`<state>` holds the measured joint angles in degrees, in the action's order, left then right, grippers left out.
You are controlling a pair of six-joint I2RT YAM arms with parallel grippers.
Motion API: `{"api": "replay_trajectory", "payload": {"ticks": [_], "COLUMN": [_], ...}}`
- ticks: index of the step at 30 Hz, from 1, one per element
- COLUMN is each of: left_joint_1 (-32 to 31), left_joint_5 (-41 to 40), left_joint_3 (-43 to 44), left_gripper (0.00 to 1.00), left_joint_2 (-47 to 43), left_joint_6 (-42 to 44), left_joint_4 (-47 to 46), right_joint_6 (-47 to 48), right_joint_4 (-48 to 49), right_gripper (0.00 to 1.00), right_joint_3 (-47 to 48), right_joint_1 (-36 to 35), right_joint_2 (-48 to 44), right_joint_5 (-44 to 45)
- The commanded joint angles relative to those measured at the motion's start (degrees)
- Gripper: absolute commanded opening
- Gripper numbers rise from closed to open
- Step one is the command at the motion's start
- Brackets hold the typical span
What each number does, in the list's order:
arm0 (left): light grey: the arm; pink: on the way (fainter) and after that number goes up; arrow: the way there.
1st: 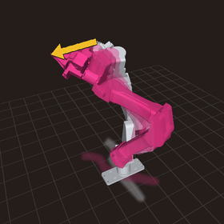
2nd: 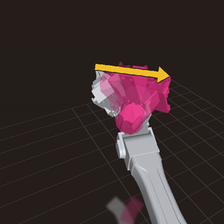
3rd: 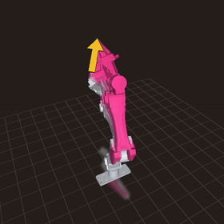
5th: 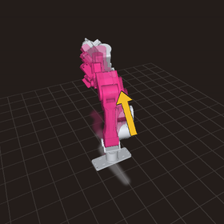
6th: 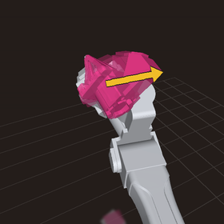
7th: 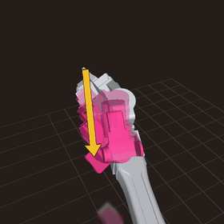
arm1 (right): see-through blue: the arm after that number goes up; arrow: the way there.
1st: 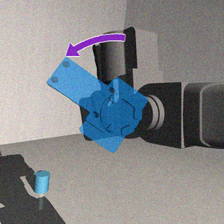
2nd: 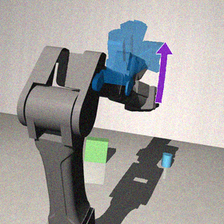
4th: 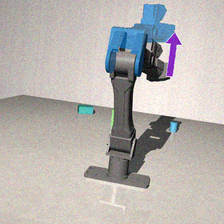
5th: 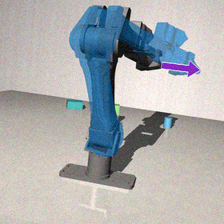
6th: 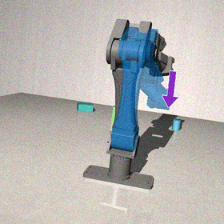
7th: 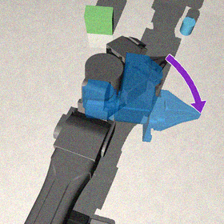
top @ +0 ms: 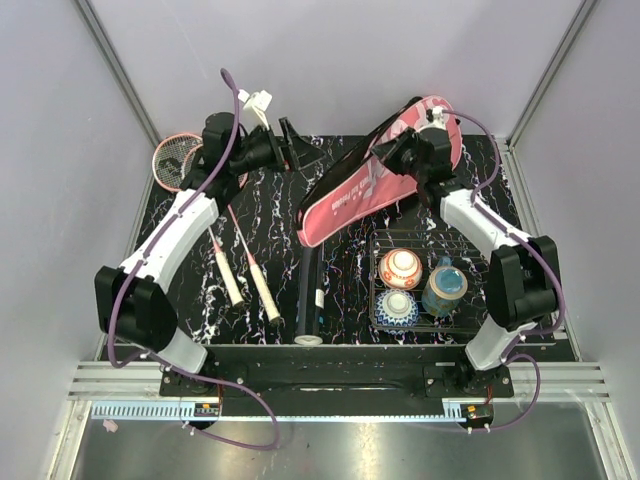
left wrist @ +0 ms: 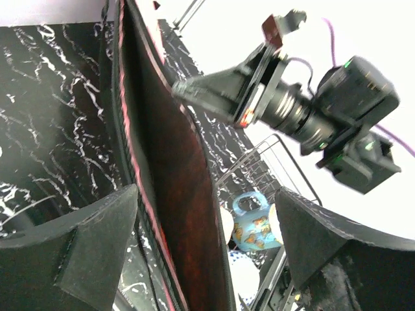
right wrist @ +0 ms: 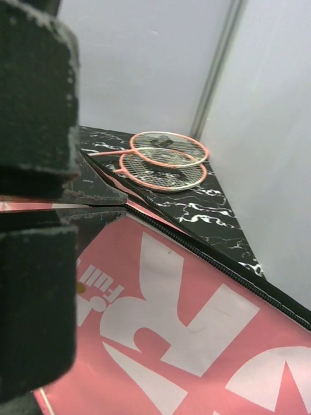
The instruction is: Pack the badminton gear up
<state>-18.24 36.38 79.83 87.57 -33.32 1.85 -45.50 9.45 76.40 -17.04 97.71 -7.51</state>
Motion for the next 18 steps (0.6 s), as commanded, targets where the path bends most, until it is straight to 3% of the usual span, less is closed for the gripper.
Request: {"api": "replay_trajectory", "payload": {"ticks": [1, 7, 11, 15, 18], "left_joint_1": [-0.65, -6.71, -8.13, -8.30, -8.83], "left_joint_5": [1.07, -6.82, -10.63, -7.56, -1.59], "left_joint_3": [6.91, 11.04, 12.88, 13.24, 11.75], "left_gripper": [0.92, 0.95, 0.92, 0.86, 0.91], "left_joint_2": [4.00, 13.67, 17.62, 18.95, 20.00], "left_joint_6": [-3.43, 0.80, 0.89, -1.04, -4.11], "left_joint_4": [2.01, 6.32, 6.76, 4.49, -0.51], "right_joint_6": [4.10, 4.19, 4.27, 4.54, 4.63], "right_joint_4": [19.43, 26.22, 27.63, 29.21, 30.62], "right_gripper": [0.00, 0.00, 0.00, 0.00, 0.00], "right_joint_3": [-7.11, -14.60, -18.74, -23.13, -26.64], "right_joint_1": [-0.28, -0.28, -0.19, -0.19, -0.28], "right_joint_2": [-6.12, -10.08, -13.41, -16.41, -17.47], "right_joint_5": [-6.29, -7.96, -9.01, -10.24, -10.42]}}
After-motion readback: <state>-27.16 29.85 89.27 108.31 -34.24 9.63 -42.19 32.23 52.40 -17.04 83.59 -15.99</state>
